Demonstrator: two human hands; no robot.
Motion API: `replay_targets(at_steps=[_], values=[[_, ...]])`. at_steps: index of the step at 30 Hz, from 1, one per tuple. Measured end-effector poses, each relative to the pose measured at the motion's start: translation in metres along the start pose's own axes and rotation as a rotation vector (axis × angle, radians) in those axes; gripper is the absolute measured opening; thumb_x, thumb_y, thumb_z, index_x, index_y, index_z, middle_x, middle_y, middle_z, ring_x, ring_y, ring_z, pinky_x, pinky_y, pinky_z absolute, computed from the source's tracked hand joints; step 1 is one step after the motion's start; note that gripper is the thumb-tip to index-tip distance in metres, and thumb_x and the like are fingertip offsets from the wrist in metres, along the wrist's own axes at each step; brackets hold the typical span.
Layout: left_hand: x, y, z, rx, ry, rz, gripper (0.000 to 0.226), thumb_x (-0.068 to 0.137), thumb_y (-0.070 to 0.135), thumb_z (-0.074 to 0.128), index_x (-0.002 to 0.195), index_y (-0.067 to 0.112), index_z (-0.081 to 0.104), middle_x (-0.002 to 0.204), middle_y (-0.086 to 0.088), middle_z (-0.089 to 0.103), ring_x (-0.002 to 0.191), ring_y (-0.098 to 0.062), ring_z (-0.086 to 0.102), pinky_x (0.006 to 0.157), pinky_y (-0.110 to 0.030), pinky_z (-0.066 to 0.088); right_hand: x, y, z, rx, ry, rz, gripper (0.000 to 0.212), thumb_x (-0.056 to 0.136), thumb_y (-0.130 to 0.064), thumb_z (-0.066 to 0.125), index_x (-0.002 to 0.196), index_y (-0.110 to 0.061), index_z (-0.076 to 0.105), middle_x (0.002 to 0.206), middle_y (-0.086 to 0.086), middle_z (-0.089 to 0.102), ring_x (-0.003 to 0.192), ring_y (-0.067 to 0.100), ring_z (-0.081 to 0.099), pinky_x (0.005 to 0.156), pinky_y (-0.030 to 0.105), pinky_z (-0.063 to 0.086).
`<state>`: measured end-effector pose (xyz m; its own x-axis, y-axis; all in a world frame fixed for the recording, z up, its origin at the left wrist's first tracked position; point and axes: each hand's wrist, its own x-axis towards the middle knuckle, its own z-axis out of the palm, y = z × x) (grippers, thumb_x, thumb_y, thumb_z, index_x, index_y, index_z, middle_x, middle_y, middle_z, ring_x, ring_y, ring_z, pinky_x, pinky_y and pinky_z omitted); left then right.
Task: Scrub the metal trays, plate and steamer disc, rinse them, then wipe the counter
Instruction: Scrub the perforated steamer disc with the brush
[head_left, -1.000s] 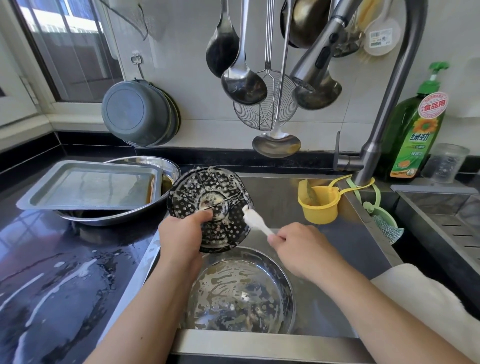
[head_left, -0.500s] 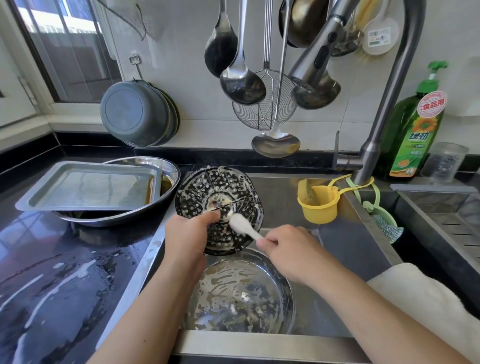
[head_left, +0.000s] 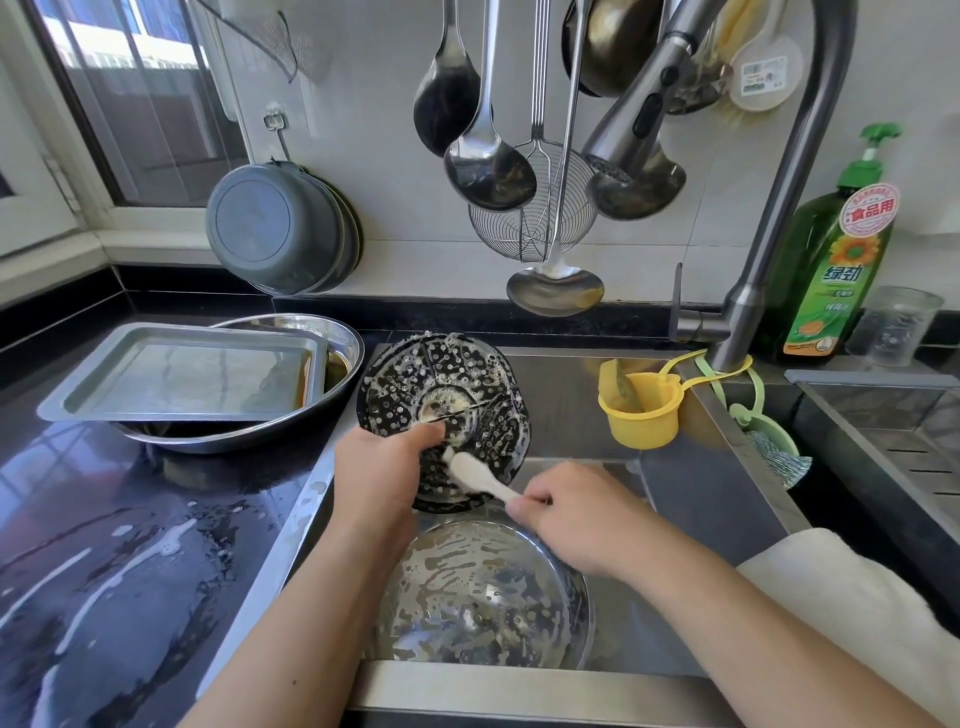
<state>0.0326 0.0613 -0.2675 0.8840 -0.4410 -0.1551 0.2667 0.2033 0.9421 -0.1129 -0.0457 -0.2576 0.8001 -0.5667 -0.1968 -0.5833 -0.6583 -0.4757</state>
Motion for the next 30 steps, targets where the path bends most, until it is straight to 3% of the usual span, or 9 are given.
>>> replay_targets(at_steps=[2,8,12,15,19,23,28,30], values=[[0.0,0.001,-0.001,-0.008,0.003,-0.004,0.02,0.08,-0.01,0.073,0.092,0.006,0.072,0.079,-0.011,0.079,0.073,-0.031,0.077,0.064,-0.04,0.059,0.001,0.0,0.001,-0.022,0.011,0.01,0.046,0.1,-0.048,0.055,0.064,-0.02,0.057,0.06,-0.003,0.052,0.055,0.018,0.045,0.052,0.031,0.031],[-0.002,-0.001,0.003,0.011,-0.04,0.003,0.027,0.079,-0.011,0.074,0.099,0.008,0.072,0.087,-0.011,0.08,0.082,-0.032,0.078,0.073,-0.046,0.062,0.004,0.012,-0.018,0.027,0.318,0.077,0.043,0.103,-0.044,0.05,0.07,-0.017,0.059,0.069,0.002,0.059,0.067,0.025,0.056,0.053,0.032,0.034],[-0.003,0.0,0.003,-0.012,-0.014,-0.006,0.025,0.08,-0.011,0.073,0.097,0.008,0.07,0.078,-0.007,0.079,0.074,-0.028,0.078,0.057,-0.035,0.06,0.002,0.007,-0.007,0.03,0.154,0.017,0.048,0.102,-0.045,0.053,0.062,-0.019,0.054,0.059,-0.001,0.053,0.055,0.02,0.046,0.05,0.031,0.03],[-0.001,0.002,0.0,-0.048,0.008,-0.021,0.024,0.081,-0.012,0.071,0.097,0.006,0.071,0.079,-0.01,0.079,0.071,-0.03,0.077,0.055,-0.036,0.059,0.002,0.002,0.002,0.001,0.046,-0.021,0.049,0.101,-0.048,0.055,0.063,-0.017,0.055,0.061,-0.001,0.053,0.056,0.02,0.046,0.053,0.032,0.031],[0.0,0.001,0.001,-0.024,0.001,-0.001,0.027,0.079,-0.011,0.073,0.099,0.007,0.072,0.084,-0.01,0.079,0.081,-0.033,0.078,0.068,-0.043,0.062,0.004,0.008,-0.008,0.031,0.168,0.046,0.049,0.101,-0.047,0.055,0.063,-0.015,0.054,0.059,0.0,0.052,0.055,0.022,0.045,0.051,0.032,0.03],[-0.002,-0.001,0.003,0.011,-0.024,0.018,0.027,0.079,-0.011,0.074,0.099,0.007,0.072,0.087,-0.01,0.08,0.084,-0.033,0.078,0.077,-0.049,0.063,0.009,0.019,-0.018,0.072,0.294,0.081,0.046,0.101,-0.047,0.053,0.069,-0.014,0.06,0.066,0.003,0.06,0.068,0.028,0.057,0.058,0.035,0.041],[-0.001,0.002,0.0,-0.009,0.0,0.017,0.024,0.08,-0.011,0.071,0.096,0.006,0.073,0.084,-0.011,0.079,0.078,-0.032,0.078,0.069,-0.043,0.061,0.004,0.005,0.002,0.027,-0.015,-0.022,0.046,0.1,-0.047,0.057,0.064,-0.018,0.059,0.059,-0.002,0.051,0.056,0.019,0.044,0.055,0.032,0.031],[0.0,0.003,0.0,-0.028,-0.001,0.01,0.022,0.081,-0.012,0.071,0.095,0.005,0.073,0.083,-0.013,0.079,0.073,-0.031,0.077,0.061,-0.039,0.06,0.004,0.002,0.005,0.008,-0.011,-0.022,0.047,0.099,-0.048,0.057,0.062,-0.019,0.058,0.058,-0.003,0.051,0.055,0.019,0.044,0.055,0.032,0.031]])
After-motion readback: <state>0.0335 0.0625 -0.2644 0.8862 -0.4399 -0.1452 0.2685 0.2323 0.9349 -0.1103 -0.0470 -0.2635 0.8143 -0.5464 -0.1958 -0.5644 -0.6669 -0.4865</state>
